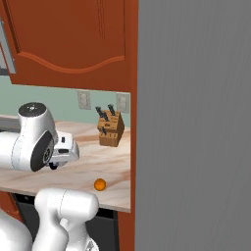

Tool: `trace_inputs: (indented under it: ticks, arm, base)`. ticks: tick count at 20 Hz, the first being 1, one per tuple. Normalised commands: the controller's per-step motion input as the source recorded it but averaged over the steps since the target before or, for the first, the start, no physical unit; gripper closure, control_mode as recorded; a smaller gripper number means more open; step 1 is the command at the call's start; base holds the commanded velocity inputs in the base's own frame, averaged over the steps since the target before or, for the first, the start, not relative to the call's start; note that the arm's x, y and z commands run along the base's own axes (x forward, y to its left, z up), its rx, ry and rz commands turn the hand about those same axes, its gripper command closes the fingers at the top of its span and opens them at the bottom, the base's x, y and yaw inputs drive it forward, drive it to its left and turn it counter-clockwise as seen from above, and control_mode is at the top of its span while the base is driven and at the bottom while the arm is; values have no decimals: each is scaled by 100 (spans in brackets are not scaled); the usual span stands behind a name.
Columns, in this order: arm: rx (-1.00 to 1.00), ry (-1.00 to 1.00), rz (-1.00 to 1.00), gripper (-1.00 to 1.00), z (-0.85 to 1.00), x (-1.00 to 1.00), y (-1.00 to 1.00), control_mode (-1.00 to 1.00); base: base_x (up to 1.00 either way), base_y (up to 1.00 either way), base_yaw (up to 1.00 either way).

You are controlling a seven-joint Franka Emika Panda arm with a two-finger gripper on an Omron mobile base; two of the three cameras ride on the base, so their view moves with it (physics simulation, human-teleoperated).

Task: Pick the mug from the counter and place it inside the microwave. Then close the microwave.

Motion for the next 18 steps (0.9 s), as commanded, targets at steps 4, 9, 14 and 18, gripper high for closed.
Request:
trace_inputs:
  ticks: [4, 9, 14, 18]
  arm:
    - [4, -4, 0, 100, 24, -15, -12, -100]
    - [2, 0, -3, 100, 5, 0, -14, -100]
    - [0, 0, 0, 100, 0, 0, 0, -100]
    - [0, 0, 0, 100, 0, 0, 0, -100]
  base:
    - [0, 0, 0]
    - [0, 0, 0]
    - [0, 0, 0]
    - [0, 0, 0]
